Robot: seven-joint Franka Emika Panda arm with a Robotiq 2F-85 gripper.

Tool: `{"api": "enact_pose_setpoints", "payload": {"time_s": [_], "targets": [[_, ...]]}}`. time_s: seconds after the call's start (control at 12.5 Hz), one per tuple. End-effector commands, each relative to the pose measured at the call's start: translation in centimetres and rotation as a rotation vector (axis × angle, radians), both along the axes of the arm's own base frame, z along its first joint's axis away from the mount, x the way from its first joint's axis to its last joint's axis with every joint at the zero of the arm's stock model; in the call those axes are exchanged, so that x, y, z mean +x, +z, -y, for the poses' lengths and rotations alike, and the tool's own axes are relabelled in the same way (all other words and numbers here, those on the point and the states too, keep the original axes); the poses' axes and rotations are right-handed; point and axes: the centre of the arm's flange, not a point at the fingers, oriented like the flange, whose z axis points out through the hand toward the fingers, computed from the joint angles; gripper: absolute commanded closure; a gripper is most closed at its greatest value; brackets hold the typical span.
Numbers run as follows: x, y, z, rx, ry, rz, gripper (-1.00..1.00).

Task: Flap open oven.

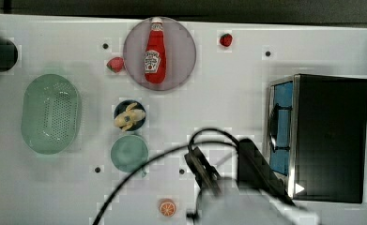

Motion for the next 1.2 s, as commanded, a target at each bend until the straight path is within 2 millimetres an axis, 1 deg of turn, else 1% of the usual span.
{"api": "enact_pose_setpoints", "payload": {"time_s": [0.08, 0.16, 0.48, 0.56, 0.64, 0.72, 0.88, 1.04, 1.2], "targets": [[2.0, -2.4, 0.2, -0.008, -0.059, -0.063, -0.65], [2.0, -2.5, 0.2, -0.008, -0.059, -0.063, -0.39], [2.0, -2.8, 0.9, -0.004, -0.072, -0.071, 0.55], [2.2, -3.4, 1.2, -0.003, -0.076, -0.079, 0.65], [2.5, -4.3, 1.8, -0.005, -0.060, -0.085, 0.65], [3.0, -5.4, 2.7, -0.014, -0.007, -0.088, 0.65], [4.1, -8.2, 5.0, -0.048, 0.181, -0.089, 0.65], [5.2, -11.4, 8.0, -0.052, 0.375, -0.085, 0.65], [6.1, -14.3, 11.7, -0.052, 0.550, -0.069, 0.65]]}}
